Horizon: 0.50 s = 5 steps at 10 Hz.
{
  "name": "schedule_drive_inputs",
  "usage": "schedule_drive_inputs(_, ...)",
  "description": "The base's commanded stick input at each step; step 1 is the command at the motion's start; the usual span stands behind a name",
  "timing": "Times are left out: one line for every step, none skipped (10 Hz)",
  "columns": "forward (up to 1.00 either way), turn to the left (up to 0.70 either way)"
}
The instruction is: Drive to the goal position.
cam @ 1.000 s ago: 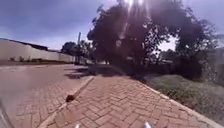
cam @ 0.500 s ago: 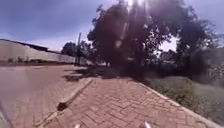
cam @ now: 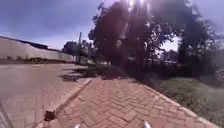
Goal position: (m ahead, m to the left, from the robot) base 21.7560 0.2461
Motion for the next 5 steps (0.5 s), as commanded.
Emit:
schedule_drive_inputs(0.70,-0.30)
schedule_drive_inputs(0.70,-0.24)
schedule_drive_inputs(0.70,-0.08)
schedule_drive_inputs(0.70,0.00)
schedule_drive_inputs(0.70,0.00)
